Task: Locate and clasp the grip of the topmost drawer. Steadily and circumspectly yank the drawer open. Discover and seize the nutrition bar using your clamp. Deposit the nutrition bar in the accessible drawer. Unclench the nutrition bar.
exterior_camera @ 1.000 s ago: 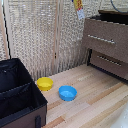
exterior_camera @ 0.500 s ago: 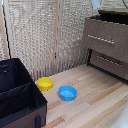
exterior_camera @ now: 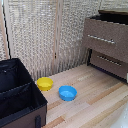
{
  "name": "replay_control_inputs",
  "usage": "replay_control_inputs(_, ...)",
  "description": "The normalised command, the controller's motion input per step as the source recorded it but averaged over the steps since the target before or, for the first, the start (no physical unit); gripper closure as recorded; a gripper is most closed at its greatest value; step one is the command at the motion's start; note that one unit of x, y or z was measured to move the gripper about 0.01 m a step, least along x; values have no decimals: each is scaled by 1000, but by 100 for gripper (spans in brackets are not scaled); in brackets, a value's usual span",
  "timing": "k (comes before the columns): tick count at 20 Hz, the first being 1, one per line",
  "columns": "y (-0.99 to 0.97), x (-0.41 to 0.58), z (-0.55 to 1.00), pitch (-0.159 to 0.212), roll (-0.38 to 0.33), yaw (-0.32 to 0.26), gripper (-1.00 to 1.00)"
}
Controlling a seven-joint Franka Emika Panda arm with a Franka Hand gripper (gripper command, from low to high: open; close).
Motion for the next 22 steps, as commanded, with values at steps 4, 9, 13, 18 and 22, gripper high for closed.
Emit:
replay_control_inputs(4,-823,24,119,-103,49,77,100)
replay_control_inputs(9,-666,21,11,-55,72,142,100)
replay_control_inputs(13,-392,85,-161,0,165,217,100)
replay_control_inputs(18,-21,31,-425,7,222,317,100)
replay_control_inputs(22,0,0,-443,4,235,312,100)
